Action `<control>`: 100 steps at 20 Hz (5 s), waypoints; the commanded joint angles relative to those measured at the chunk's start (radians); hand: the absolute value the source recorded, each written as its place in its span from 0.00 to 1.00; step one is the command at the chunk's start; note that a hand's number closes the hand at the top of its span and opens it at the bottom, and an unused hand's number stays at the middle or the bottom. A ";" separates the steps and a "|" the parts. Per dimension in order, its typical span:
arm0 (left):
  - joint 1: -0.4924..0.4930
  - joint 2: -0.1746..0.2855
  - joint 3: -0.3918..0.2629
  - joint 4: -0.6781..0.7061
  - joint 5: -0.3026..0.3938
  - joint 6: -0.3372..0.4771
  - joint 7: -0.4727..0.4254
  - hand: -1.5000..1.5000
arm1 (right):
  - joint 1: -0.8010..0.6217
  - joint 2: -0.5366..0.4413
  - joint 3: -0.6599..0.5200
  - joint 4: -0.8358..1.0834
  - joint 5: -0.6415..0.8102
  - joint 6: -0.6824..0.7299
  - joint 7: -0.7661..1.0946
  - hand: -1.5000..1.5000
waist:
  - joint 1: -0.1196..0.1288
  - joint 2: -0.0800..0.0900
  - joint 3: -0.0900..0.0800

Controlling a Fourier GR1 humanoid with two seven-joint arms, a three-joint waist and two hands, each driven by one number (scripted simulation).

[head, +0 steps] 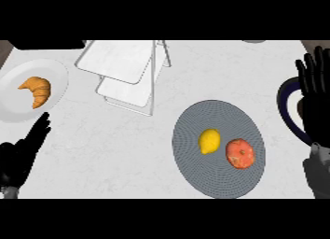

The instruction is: Pick the lemon from the placemat and place it in the tiered shelf

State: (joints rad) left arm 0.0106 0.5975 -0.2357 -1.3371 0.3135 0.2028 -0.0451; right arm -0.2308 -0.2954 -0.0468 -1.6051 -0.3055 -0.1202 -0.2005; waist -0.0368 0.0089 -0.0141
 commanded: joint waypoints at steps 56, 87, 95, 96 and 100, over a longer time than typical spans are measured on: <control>-0.051 -0.233 0.052 -0.308 -0.112 0.193 0.088 0.50 | -0.390 0.047 0.686 0.222 0.832 0.310 1.568 0.00 | 0.038 -0.012 0.013; -0.143 -0.277 0.185 -0.343 -0.177 0.083 0.238 0.50 | -0.128 0.183 0.492 0.421 1.093 0.316 1.187 1.00 | 0.040 -0.008 0.014; -0.157 -0.318 0.204 -0.313 -0.195 0.061 0.225 0.50 | -0.179 0.193 0.550 0.531 1.286 0.217 1.067 1.00 | 0.043 -0.008 0.014; -0.071 -0.282 0.239 -0.328 -0.166 0.000 0.181 0.50 | -0.204 0.185 0.520 0.483 1.279 0.272 1.093 1.00 | 0.044 -0.009 0.014; -0.130 -0.325 0.176 -0.327 -0.205 0.040 0.168 0.50 | -0.266 0.103 0.692 0.389 1.199 0.394 0.657 1.00 | 0.092 0.003 0.018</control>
State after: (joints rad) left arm -0.0962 0.2803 -0.0421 -1.6543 0.1164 0.2456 0.1289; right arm -0.4472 -0.1487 0.5395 -1.1870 0.9172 0.2066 0.7227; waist 0.0221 -0.0005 -0.0017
